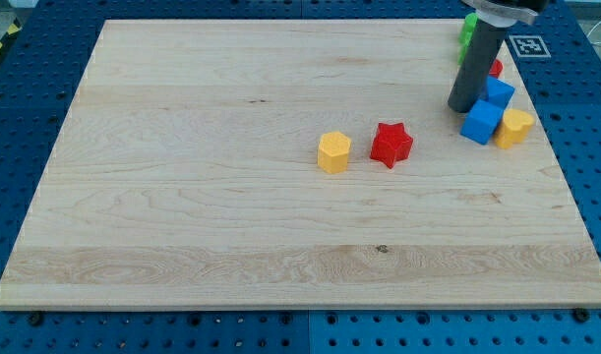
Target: Slide the yellow heart along with blue cube left a bit
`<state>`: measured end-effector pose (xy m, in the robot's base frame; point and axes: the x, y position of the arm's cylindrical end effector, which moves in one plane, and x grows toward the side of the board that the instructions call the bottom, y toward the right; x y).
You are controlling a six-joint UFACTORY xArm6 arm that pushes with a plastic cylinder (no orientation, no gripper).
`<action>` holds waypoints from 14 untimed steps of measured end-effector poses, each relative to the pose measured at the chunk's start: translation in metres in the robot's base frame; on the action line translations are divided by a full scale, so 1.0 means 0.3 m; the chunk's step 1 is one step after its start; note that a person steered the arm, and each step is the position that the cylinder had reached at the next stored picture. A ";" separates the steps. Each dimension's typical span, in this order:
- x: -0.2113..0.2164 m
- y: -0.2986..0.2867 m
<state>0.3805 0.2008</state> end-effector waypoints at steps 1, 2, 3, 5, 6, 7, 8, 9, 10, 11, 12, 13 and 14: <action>0.137 0.000; 0.166 0.000; 0.279 0.000; 0.427 0.242; 0.414 0.378; 0.292 0.398; 0.217 0.394; 0.204 0.384; 0.204 0.373; 0.224 0.361; 0.224 0.323; 0.223 0.307; 0.185 0.306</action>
<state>0.4359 0.2927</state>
